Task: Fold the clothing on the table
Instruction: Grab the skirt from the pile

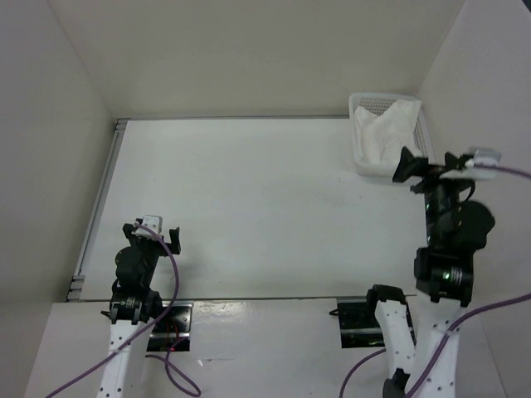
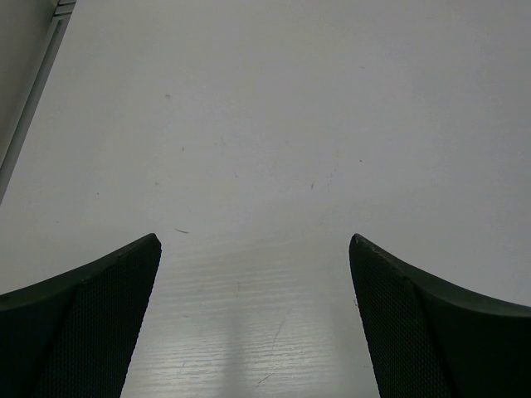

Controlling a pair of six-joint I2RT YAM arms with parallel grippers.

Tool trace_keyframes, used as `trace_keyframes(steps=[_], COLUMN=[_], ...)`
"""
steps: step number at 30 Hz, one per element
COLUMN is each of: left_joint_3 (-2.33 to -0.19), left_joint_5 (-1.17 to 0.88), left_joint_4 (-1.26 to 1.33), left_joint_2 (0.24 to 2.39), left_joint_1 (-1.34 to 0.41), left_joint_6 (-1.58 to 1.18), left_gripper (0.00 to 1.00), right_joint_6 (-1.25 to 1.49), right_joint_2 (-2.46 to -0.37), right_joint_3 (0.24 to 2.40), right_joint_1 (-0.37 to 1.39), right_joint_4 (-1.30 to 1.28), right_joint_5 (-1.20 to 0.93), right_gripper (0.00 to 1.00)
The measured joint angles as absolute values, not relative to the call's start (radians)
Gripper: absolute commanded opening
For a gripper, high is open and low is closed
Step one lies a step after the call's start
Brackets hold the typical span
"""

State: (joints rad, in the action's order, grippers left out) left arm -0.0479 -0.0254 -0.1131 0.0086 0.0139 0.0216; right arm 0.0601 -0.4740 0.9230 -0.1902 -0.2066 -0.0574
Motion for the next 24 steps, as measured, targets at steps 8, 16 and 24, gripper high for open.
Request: trace_keyframes(steps=[8,16,24], left_joint_3=[-0.047,-0.047,-0.093], left_joint_5=[-0.025,-0.024,-0.101], left_joint_4=[-0.113,-0.113,-0.136], left_joint_2=[0.009,0.009,0.009], left_joint_1=[0.014,0.014,0.012], left_joint_6=[0.022,0.022,0.053], left_gripper=[1.0,1.0,1.0], right_joint_6=[0.13,0.211,-0.02], right_joint_2=[-0.886,-0.856,-0.883], right_joint_3=[1.232,1.139,1.141], right_joint_1=[-0.271,-0.347,-0.395], right_joint_4=[-0.415,-0.464,-0.619], right_joint_5=[-0.144,-0.28,-0.416], right_gripper=[0.99,0.99,0.99])
